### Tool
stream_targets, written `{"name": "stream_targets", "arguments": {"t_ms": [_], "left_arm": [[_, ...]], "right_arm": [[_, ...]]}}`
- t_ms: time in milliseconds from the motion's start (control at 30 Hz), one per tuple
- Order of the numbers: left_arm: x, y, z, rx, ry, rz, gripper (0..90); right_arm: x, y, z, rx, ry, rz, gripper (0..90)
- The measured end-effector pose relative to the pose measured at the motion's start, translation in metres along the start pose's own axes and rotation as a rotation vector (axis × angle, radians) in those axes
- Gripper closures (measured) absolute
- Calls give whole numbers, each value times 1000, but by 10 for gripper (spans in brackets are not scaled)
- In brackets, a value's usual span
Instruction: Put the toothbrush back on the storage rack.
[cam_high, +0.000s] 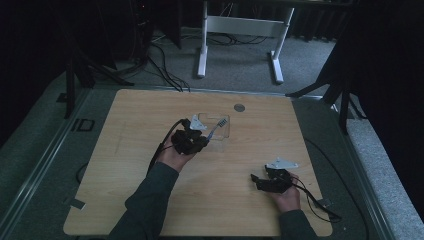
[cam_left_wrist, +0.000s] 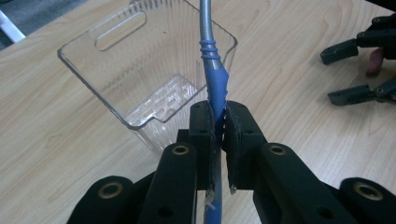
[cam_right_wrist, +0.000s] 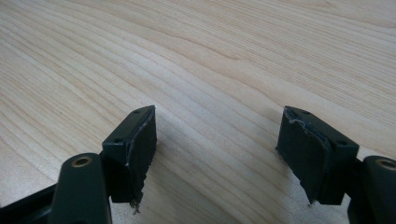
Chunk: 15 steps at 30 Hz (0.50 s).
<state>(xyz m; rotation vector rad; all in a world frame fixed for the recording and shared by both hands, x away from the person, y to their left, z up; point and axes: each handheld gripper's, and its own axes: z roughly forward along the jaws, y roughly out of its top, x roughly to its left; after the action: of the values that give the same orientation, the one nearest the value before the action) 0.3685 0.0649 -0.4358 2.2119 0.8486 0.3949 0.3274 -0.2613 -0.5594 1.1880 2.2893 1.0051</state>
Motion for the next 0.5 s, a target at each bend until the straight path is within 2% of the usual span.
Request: {"name": "stream_targets", "arguments": {"t_ms": [500], "left_arm": [[5, 1, -1, -52, 17, -25, 820]], "right_arm": [[0, 0, 0, 0, 0, 1, 279]]}}
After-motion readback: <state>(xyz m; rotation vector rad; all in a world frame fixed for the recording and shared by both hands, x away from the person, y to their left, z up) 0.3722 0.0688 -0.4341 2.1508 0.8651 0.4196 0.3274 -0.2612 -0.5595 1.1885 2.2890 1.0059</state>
